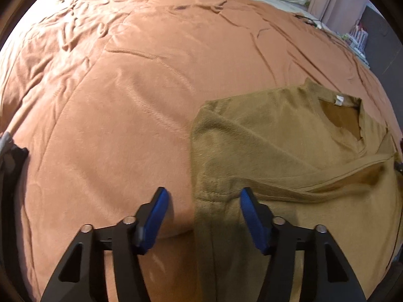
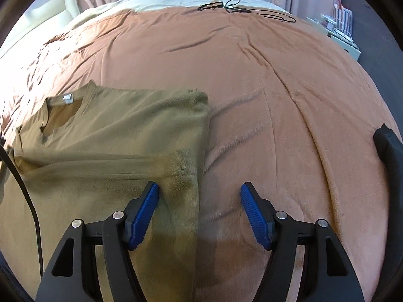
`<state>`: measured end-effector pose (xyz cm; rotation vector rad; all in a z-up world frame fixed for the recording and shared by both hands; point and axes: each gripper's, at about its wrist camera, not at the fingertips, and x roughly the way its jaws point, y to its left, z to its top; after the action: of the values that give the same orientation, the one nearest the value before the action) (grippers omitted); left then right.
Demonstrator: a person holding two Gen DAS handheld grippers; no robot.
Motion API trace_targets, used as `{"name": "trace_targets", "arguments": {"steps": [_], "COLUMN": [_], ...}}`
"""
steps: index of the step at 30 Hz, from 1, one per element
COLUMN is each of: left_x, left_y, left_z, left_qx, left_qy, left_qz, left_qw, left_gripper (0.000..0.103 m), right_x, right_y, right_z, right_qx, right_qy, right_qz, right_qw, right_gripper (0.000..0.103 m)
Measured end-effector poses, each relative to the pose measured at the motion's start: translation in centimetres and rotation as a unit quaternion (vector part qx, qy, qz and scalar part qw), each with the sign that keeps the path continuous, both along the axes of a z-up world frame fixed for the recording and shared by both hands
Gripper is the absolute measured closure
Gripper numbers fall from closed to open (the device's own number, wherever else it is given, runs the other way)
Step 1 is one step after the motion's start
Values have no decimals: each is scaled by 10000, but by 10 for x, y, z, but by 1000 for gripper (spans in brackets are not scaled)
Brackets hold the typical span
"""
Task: Fold small clothes
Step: 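Grasp the folded hem edge with both grippers, then lift the hem edge with both grippers and fold it over the collar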
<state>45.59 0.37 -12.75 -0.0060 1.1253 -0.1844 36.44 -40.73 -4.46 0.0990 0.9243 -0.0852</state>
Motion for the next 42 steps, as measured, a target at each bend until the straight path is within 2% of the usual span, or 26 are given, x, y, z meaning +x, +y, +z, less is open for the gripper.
{"name": "trace_targets", "arguments": {"steps": [6, 8, 11, 12, 15, 24, 30, 35, 42], "left_x": [-10, -13, -18, -20, -24, -41, -33, -16, 24], "left_y": [2, 3, 9, 11, 12, 13, 13, 7, 2], "left_z": [9, 12, 16, 19, 26, 61, 89, 101, 95], "left_qx": [-138, -151, -180, -202, -219, -224, -256, -218, -66], "left_qy": [-264, -303, -375, -422, -500, -868, -1168, -1285, -1213], "left_qz": [-49, -31, 41, 81, 110, 118, 201, 223, 269], "left_qw": [9995, 9994, 9991, 9989, 9984, 9959, 9926, 9912, 9922], "left_gripper": [71, 82, 93, 94, 96, 97, 97, 97, 97], "right_x": [-5, -7, -11, -12, -19, -45, -55, -45, -9], "right_y": [-8, -11, -12, -11, -5, 6, 9, 8, 6], "right_z": [-1, 1, 6, 8, 17, 46, 68, 78, 72], "right_qx": [286, 325, 307, 254, 63, -82, -176, -182, -210], "right_qy": [-52, -68, -123, -136, -225, -673, -966, -1066, -936], "right_qz": [133, 179, 210, 219, 248, 174, 53, -20, -55], "right_qw": [9995, 9993, 9992, 9993, 9994, 9975, 9952, 9941, 9954], "right_gripper": [58, 66, 82, 88, 99, 103, 103, 103, 103]}}
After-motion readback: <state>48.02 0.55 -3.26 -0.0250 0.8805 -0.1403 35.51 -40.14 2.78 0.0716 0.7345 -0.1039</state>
